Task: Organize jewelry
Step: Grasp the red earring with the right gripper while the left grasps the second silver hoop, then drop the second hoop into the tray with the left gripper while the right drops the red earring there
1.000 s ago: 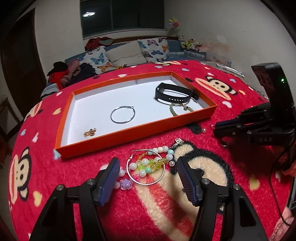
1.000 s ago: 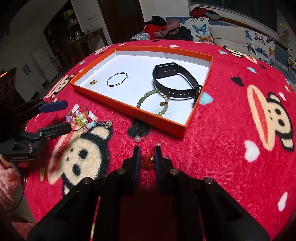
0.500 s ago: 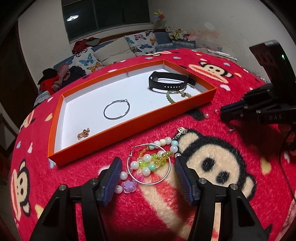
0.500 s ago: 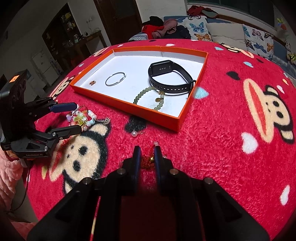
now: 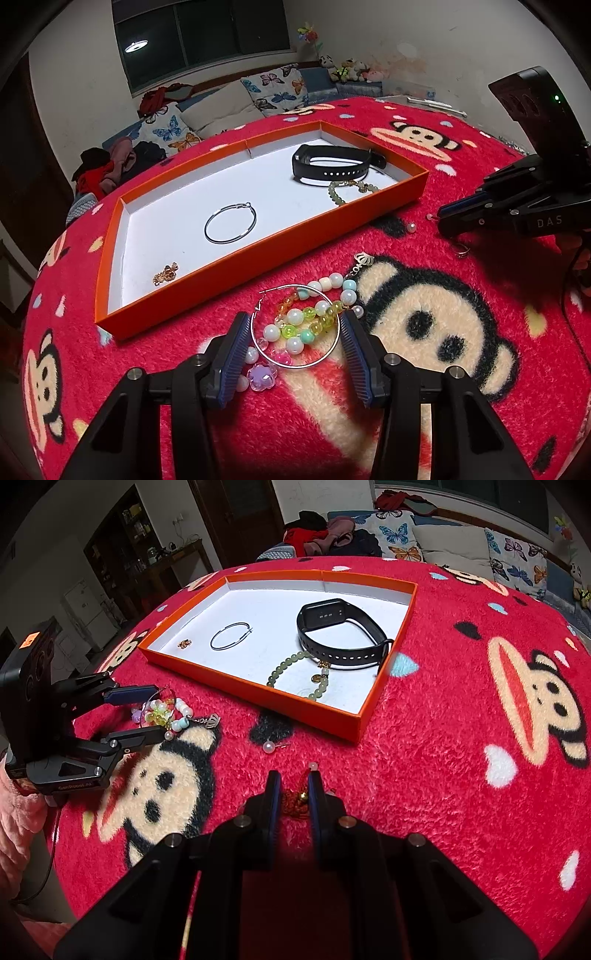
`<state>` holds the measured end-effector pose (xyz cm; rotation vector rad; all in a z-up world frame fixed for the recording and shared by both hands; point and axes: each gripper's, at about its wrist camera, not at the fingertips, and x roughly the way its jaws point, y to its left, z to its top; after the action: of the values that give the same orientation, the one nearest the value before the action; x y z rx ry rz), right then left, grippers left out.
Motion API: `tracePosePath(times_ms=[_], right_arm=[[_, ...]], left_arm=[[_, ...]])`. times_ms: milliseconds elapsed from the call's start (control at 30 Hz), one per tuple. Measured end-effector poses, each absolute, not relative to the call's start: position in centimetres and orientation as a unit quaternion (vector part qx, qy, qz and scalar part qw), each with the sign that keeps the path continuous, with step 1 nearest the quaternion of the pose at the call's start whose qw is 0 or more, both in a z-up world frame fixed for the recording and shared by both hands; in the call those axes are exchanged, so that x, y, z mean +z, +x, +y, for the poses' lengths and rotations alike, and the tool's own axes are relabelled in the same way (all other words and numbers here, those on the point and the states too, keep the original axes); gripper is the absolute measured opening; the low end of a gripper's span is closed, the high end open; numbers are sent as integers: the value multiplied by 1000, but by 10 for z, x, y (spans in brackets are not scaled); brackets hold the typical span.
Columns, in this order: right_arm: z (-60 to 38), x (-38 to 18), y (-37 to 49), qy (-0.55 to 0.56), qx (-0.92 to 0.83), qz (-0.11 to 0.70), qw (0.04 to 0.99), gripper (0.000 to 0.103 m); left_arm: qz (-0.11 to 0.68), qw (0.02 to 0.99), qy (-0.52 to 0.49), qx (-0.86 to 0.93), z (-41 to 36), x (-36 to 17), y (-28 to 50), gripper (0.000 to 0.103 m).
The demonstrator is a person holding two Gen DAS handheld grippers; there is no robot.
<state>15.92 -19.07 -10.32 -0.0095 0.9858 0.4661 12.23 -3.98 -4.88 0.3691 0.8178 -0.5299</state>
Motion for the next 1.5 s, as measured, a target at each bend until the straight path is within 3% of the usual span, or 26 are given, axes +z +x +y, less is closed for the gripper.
tracePosePath(times_ms=[433, 700, 1100, 1500], right_arm=[[-188, -65, 155, -4, 240, 426, 872, 15], [-185, -43, 179, 1, 237, 395, 888, 15], [-188, -69, 215, 9, 213, 417, 884, 15], [-182, -86, 220, 4, 211, 438, 874, 18]], left_arm=[[358, 890, 103, -264, -20, -6, 114, 52], [341, 905, 86, -241, -16, 17, 148, 52], [387, 893, 76, -218, -26, -14, 221, 52], [414, 882, 87, -209, -39, -43, 241, 53]])
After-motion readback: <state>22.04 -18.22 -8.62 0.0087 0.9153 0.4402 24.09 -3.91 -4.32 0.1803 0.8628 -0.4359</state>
